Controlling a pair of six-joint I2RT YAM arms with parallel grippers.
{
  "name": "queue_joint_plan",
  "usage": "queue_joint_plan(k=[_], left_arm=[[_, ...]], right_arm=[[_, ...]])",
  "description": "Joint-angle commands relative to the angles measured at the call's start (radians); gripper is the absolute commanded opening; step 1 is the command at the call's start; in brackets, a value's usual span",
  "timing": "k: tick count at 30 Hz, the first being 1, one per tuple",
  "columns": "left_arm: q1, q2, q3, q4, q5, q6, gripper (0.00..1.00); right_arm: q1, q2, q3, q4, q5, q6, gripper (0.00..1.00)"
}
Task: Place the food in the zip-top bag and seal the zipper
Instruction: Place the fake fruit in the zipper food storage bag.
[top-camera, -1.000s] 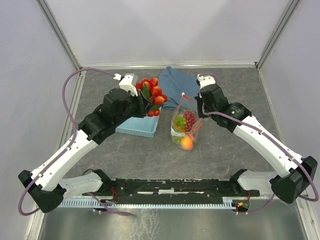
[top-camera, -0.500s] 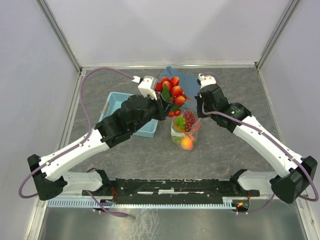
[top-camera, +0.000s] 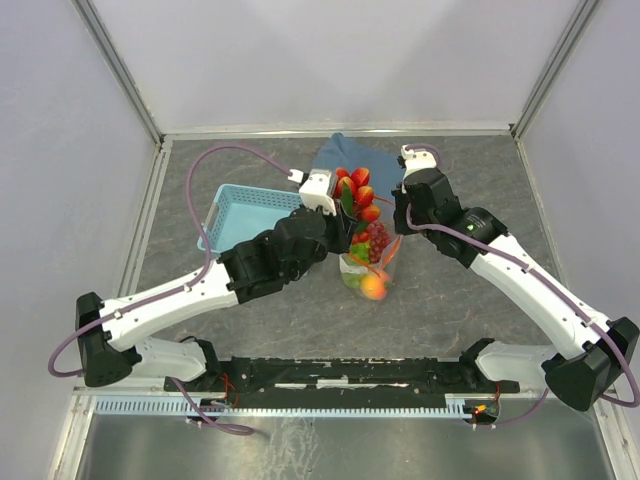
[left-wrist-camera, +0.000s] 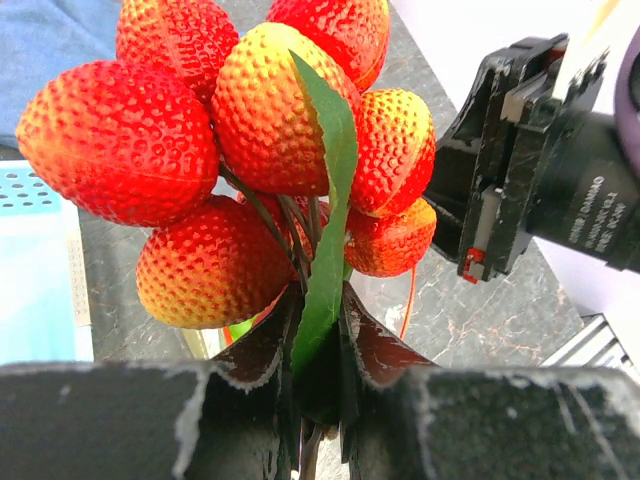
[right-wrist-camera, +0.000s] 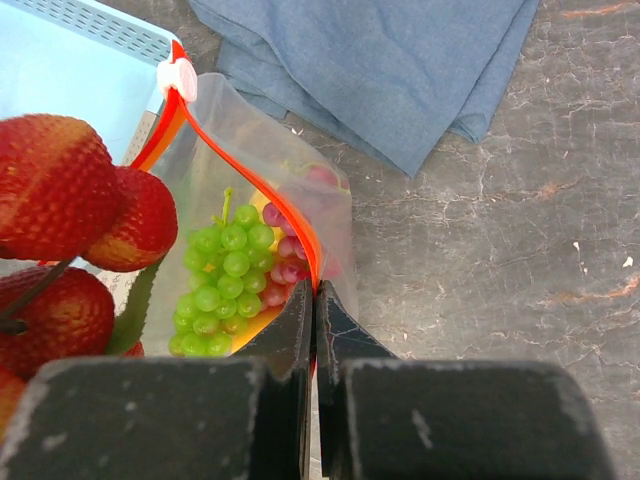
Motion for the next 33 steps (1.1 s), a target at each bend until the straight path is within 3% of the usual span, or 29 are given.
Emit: queue_joint_plan(k=[1, 12, 33], left_arm=[[-0.033, 0.013, -0.007, 0.038, -0.093, -0.027, 0.03], [-0.121, 0.070, -0.003, -0.052, -0.175, -0.040, 0.03], [-0.120, 0.250, 0.166, -0.344, -0.042, -0.015, 0.03]], right_arm=[[-0.002, -0.026, 0.006, 0.051, -0.007, 0.022, 0.02], [-0.002, -0.017, 0.011, 0.058, -0.017, 0.036, 0.01], [-0.002, -0.014, 0.005, 0.093, -0.078, 0.045, 0.02]])
